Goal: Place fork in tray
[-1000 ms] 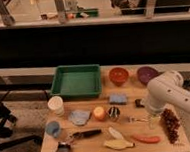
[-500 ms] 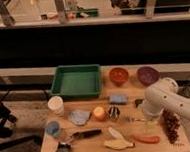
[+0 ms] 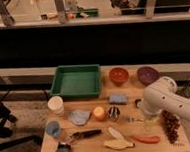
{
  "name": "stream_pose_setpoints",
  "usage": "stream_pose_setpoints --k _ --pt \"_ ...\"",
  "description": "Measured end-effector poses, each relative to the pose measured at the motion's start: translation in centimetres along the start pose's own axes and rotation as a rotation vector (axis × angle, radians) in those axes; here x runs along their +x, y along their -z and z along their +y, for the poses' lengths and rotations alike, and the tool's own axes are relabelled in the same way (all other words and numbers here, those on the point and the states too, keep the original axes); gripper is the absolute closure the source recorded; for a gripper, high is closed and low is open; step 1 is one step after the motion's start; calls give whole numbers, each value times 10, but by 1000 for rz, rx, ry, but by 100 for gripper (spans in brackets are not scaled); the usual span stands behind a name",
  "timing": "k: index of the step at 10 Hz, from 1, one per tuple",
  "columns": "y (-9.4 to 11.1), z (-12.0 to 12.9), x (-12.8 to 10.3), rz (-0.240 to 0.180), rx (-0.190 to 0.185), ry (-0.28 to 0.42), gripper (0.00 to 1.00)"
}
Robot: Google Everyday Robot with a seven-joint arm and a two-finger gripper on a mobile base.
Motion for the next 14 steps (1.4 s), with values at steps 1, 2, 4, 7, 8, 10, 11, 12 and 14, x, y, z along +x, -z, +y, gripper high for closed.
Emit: stream_pose_setpoints --k 1,2,4,7,8,10,11,12,14 --pt "0 -1 0 3 8 0 20" --pt "-1 0 0 1 11 -1 20" --pt "-5 0 0 2 31 11 20" --pt "-10 -7 2 -23 45 32 20" --pt "-12 -11 2 -37 47 34 20" --pt "-18 -20 1 -58 46 24 20" --pt "-22 -23 -1 -64 43 24 20" --pt "-27 -23 -1 -66 37 19 20" --pt "-36 -18 0 -62 26 9 20"
